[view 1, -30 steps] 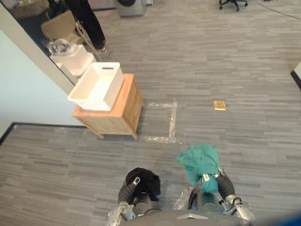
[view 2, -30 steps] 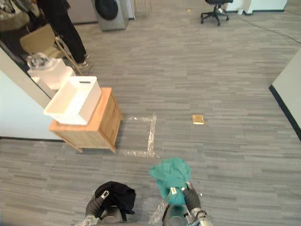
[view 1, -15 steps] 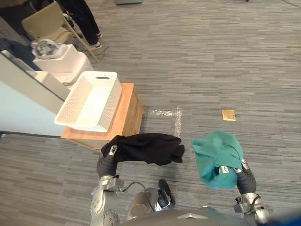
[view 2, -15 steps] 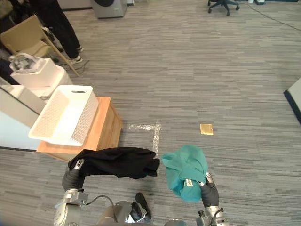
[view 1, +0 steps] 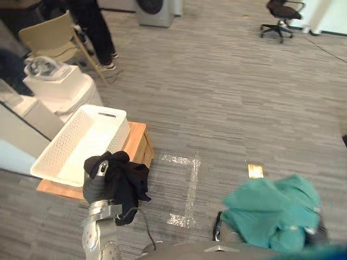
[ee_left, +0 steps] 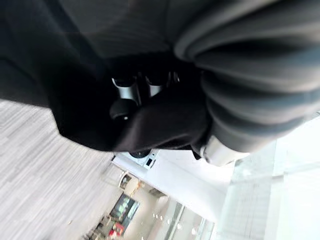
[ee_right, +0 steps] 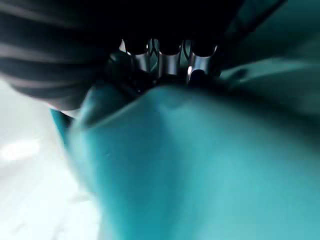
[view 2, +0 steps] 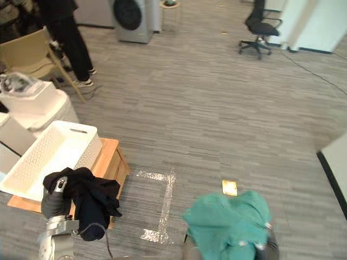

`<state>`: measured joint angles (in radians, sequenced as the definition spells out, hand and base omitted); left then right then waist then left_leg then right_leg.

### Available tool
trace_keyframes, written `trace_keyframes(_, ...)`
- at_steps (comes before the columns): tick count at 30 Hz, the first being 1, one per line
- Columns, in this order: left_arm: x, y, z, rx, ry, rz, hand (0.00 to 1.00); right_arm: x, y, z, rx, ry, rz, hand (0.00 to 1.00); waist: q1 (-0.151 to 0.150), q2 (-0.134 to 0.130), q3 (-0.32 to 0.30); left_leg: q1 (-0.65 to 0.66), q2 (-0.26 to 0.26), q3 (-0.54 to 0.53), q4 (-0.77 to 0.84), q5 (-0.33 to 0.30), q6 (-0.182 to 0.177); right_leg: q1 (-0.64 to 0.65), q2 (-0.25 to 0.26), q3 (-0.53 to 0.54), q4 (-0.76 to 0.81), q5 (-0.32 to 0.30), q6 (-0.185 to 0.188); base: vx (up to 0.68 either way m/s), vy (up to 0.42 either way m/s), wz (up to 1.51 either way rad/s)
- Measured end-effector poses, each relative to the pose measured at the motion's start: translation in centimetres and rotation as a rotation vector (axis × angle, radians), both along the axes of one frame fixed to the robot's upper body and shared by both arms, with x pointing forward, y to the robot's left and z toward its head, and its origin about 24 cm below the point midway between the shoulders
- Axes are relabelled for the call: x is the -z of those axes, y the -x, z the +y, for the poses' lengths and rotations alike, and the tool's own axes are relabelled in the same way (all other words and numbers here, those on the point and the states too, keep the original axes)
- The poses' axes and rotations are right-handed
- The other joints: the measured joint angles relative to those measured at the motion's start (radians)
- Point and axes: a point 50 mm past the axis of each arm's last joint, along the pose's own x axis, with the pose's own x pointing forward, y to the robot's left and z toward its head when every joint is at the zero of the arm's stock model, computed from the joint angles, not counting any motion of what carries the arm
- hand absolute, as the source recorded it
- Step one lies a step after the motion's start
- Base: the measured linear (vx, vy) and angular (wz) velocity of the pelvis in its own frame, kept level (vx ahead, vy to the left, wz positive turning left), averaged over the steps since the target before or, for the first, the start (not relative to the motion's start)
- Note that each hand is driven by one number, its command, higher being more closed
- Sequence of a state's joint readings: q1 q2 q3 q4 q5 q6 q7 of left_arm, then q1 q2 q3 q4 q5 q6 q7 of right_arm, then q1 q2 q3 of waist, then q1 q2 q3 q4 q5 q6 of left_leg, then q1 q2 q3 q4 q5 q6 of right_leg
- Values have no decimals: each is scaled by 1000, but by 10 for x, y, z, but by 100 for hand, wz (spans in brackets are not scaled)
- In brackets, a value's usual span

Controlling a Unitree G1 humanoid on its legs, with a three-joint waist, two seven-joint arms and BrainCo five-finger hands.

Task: Tidy the bed and pick cloth on bed and put in laundry

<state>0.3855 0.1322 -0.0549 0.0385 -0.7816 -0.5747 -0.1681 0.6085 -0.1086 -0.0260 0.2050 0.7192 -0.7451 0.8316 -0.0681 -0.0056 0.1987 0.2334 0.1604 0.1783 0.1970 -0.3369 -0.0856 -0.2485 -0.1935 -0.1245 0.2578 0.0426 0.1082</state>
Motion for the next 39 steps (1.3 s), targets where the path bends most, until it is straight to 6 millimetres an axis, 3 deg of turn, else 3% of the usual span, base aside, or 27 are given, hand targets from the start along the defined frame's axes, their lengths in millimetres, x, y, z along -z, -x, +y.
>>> trace_keyframes(2, 2, -3, -18, 35, 9, 24, 100, -4, -24, 5, -24, -12, 31, 100, 19, 68, 24, 13, 29, -62, 2, 33, -1, 8, 31, -28, 102, -86, -35, 340, -440, 61)
trace_keyframes(5, 3, 3, -17, -4, 9, 58, 100, -11, -49, 21, -64, -17, 90, 100, 34, 96, 16, 17, 75, -110, 83, 46, -10, -6, 31, -78, 294, -272, -69, 264, -364, 44)
trace_keyframes(6, 4, 4, -16, -15, 14, 67, 100, -10, -55, 23, -73, -15, 108, 100, 34, 101, 15, -12, 89, -113, 146, 56, 3, 10, 31, -99, 301, -293, -76, 267, -311, 60)
trace_keyframes(7, 2, 5, -18, -20, 34, 74, 100, -10, -61, 29, -78, -25, 141, 100, 31, 104, 16, -85, 114, -112, 296, 104, 40, 52, 26, -134, 284, -316, -85, 244, -295, 80)
trace_keyframes(8, 0, 5, -21, -25, 57, 71, 100, -11, -63, 32, -80, -23, 162, 100, 32, 113, 19, -171, 151, -98, 449, 159, 54, 109, 35, -176, 235, -320, -90, 235, -274, 85)
trace_keyframes(10, -3, 9, -23, -24, 66, 74, 100, -15, -65, 34, -96, -8, 170, 100, 43, 114, 18, -306, 171, -42, 657, 139, 56, 208, 41, -244, 130, -317, -93, 258, -205, 86)
trace_keyframes(11, -5, 10, -22, -24, 66, 74, 100, -17, -65, 34, -103, 8, 169, 100, 58, 115, 14, -359, 160, 2, 696, 108, 59, 264, 46, -282, 64, -306, -93, 393, -204, 90)
trace_keyframes(13, -9, 9, -22, -18, 67, 62, 100, -19, -68, 34, -107, 13, 167, 100, 82, 118, -5, -410, 108, 91, 618, 72, 61, 326, 50, -354, -24, -276, -102, 298, -113, 65)
trace_keyframes(15, -12, 8, -22, -15, 74, 50, 100, -20, -74, 35, -113, 32, 162, 100, 88, 124, -19, -418, 56, 215, 452, 71, 62, 379, 51, -421, -66, -266, -94, 380, -51, 80)
trace_keyframes(17, -15, 4, -27, 17, 92, 37, 100, -25, -80, 37, -96, 48, 154, 100, 86, 134, -32, -424, -46, 326, 234, 119, 80, 421, 45, -500, -76, -268, -87, 402, 13, 121)
trace_keyframes(18, -19, 4, -28, 32, 90, 21, 100, -28, -84, 39, -90, 58, 146, 100, 87, 136, -39, -407, -106, 373, 66, 209, 154, 438, 44, -527, -65, -280, -64, 355, 81, 118)
trace_keyframes(19, -20, 4, -26, 36, 78, 18, 100, -27, -87, 42, -83, 58, 160, 100, 92, 111, -57, -360, -150, 395, -12, 249, 234, 453, 27, -528, -53, -294, -43, 360, 74, 119)
trace_keyframes(20, -20, 4, -25, 30, 79, 16, 100, -27, -89, 45, -72, 58, 165, 100, 93, 93, -64, -342, -177, 386, -48, 277, 276, 448, 13, -525, -14, -302, -37, 358, 33, 104)
trace_keyframes(23, -19, 6, -24, 24, 77, 25, 100, -34, -103, 54, -90, 58, 130, 100, 123, 88, -64, -284, -162, 348, -60, 277, 277, 444, 29, -463, -35, -334, -23, 347, -75, 50)
trace_keyframes(24, -18, 8, -23, 21, 73, 32, 100, -36, -106, 60, -105, 47, 119, 100, 124, 80, -70, -261, -158, 350, -53, 277, 276, 451, 29, -462, -95, -320, -26, 229, -125, 14)
trace_keyframes(25, -18, 9, -22, 17, 62, 32, 100, -37, -107, 65, -120, 39, 114, 100, 126, 62, -79, -256, -159, 360, -36, 274, 271, 451, 21, -460, -148, -268, -40, 205, -172, 19)
trace_keyframes(26, -21, 9, -19, 8, 36, 21, 100, -41, -111, 73, -145, 30, 94, 100, 132, 34, -77, -270, -151, 375, 39, 233, 235, 440, -5, -461, -141, -186, -23, 170, -157, 26)
trace_keyframes(27, -21, 8, -20, 13, 35, 19, 100, -40, -110, 75, -152, 28, 98, 100, 132, 36, -97, -287, -126, 386, 79, 176, 191, 439, 5, -455, -106, -206, -6, 164, -130, 22)
trace_keyframes(28, -22, 8, -20, 20, 27, 12, 100, -39, -109, 75, -148, 29, 104, 100, 137, 40, -115, -279, -115, 384, 69, 149, 185, 423, 2, -455, -60, -233, -1, 172, -65, 26)
trace_keyframes(29, -23, 8, -16, 16, 15, 4, 100, -39, -110, 74, -134, 29, 107, 100, 134, 45, -123, -263, -122, 354, 43, 103, 167, 381, -30, -455, 82, -284, 23, 169, -28, 41)
trace_keyframes(30, -25, 5, -13, 12, 6, -2, 100, -38, -110, 75, -121, 26, 115, 100, 129, 32, -115, -238, -153, 326, 27, 100, 169, 312, -109, -432, 308, -304, 20, 201, -11, 57)
trace_keyframes(31, -27, 3, -10, 12, -2, -6, 100, -38, -111, 76, -119, 25, 119, 100, 122, 16, -105, -214, -178, 305, 8, 98, 173, 238, -163, -378, 485, -270, -24, 207, -12, 92)
trace_keyframes(32, -29, 2, -7, 21, -21, -14, 100, -37, -111, 77, -104, 25, 129, 100, 103, 2, -92, -176, -196, 254, -12, 104, 183, 133, -191, -257, 700, -191, -53, 200, -41, 94)
trace_keyframes(34, -31, -1, -7, 55, -40, -7, 100, -36, -110, 81, -87, 13, 143, 100, 66, -1, -83, -142, -175, 172, -18, 101, 183, 66, -140, -171, 751, -255, -44, 222, -122, 139)
trace_keyframes(36, -35, -8, -10, 93, -48, -26, 100, -40, -110, 83, -70, -8, 130, 100, 53, -9, -77, -124, -135, 69, -17, 87, 159, 3, -47, -117, 616, -293, -51, 240, -192, 142)
trace_keyframes(38, -37, -13, -16, 145, -50, -37, 100, -47, -106, 81, -49, -20, 110, 100, 40, -13, -76, -121, -118, -5, -16, 86, 133, -4, 10, -63, 435, -289, -37, 283, -240, 139)
trace_keyframes(39, -39, -14, -18, 184, -63, -45, 100, -53, -104, 80, -28, -41, 92, 100, 30, -37, -76, -110, -134, -54, -12, 87, 92, 26, 16, -37, 268, -214, -32, 328, -269, 140)
